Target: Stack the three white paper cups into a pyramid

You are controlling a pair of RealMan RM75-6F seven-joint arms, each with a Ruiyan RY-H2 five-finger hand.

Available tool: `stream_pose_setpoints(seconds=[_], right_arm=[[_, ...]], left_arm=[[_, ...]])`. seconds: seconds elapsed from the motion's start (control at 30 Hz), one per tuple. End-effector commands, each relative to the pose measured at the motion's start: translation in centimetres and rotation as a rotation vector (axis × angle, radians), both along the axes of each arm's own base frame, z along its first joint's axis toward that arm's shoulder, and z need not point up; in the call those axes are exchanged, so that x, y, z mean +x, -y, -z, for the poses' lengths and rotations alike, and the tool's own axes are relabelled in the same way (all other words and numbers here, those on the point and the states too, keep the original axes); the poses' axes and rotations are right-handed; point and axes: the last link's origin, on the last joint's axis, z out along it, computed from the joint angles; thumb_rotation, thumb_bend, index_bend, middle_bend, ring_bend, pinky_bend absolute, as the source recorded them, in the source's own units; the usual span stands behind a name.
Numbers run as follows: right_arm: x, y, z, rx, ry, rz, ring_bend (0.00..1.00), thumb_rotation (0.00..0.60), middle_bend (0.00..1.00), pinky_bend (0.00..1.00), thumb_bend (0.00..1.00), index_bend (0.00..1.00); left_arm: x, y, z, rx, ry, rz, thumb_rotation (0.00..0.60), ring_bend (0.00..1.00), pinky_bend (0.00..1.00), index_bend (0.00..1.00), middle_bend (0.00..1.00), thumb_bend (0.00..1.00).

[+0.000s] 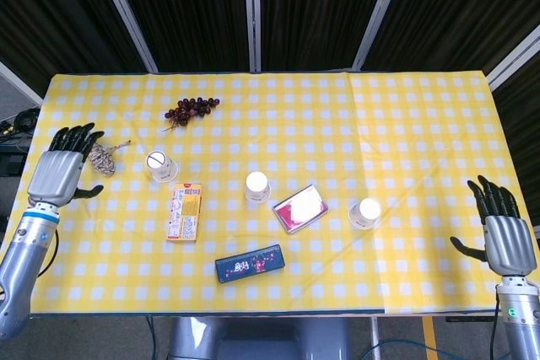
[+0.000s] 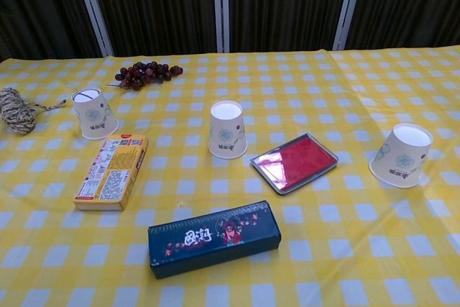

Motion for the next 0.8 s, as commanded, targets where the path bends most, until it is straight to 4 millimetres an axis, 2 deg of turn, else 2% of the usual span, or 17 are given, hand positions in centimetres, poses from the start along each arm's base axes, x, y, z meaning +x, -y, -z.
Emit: stream_pose_setpoints(seconds=[0.03,0.2,0.47,0.8], right_arm=[[-0.4,0.3,0.1,0.004,0.002,0.016,0.0,0.6,0.0,0.0,0.04,0.0],[-0.9,0.6,0.1,0.005,0.008,0.035,0.0,0.6,0.0,0.0,0.04,0.0],[-1.4,0.8,-0.3,-0.009,0.019,0.052,0.0,0.6,0.0,0.0,0.04,0.0],[-1.7,0.8,-0.7,-0.02,0.038,0.059,0.0,0.6,0.0,0.0,0.04,0.01]], left_arm=[[0.9,-3.2,1.1,-0.045,-0.022,-0.02,0.6,0.0,0.0,0.14,0.0,0.21],[1.1,-4.9,2.8,-0.085,-0.051,-0.03,0.6,0.0,0.0,0.18,0.0,0.27],[1.5,-6.6,6.1,-0.161,-0.081,-0.043,0.6,0.0,0.0,0.21,0.0,0.27],[2.2,-7.2,7.8,-0.185,-0.088,-0.038,0.6,0.0,0.0,0.23,0.0,0.28]])
